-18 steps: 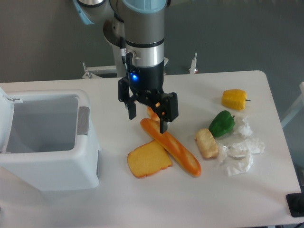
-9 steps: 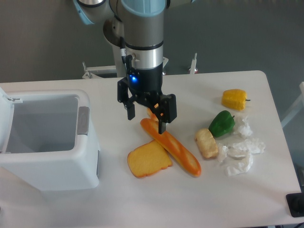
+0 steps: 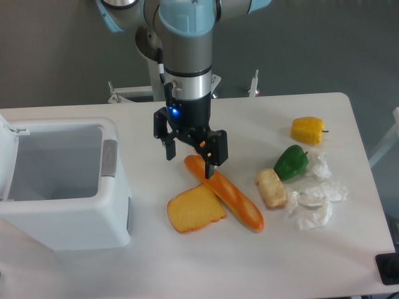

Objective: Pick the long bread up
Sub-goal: 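Lower the gripper and close it on the braided bread roll, then lift the braided roll up off the baguette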

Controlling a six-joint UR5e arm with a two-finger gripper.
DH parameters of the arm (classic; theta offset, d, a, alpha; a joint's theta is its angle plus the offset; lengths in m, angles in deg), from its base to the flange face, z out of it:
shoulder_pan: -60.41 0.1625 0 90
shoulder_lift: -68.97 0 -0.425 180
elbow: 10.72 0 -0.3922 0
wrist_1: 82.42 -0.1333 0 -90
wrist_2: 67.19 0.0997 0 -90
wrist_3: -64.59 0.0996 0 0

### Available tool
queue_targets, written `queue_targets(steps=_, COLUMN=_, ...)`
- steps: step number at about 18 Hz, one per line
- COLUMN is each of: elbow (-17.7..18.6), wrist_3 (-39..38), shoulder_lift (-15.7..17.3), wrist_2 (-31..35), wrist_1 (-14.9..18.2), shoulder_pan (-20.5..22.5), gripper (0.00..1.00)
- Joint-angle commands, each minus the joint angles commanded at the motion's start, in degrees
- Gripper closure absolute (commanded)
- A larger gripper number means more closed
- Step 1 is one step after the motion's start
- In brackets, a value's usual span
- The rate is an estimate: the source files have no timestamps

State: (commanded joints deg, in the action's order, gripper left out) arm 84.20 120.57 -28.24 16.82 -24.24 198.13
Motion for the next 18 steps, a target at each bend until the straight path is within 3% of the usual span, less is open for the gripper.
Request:
queue_targets(steps=3, elbow=0.4, wrist_3=-2.9, shoulder_lift=-0.1, wrist_2=1.0, wrist_1=0.5, shoulder_pan=0.6, gripper=0.00)
queue_targets(steps=10, elbow=0.9, wrist_3=-13.2, shoulder_lift=-0.2, wrist_2=1.1, wrist_1=8.2, shoulder_pan=3.5, gripper=0.00)
queue_targets(steps=18, elbow=4.4, wrist_3=-23.8, shoulder_lift=-0.7, wrist_2=1.2, wrist_1=12.8, shoulder_pan=5.8, gripper=0.00)
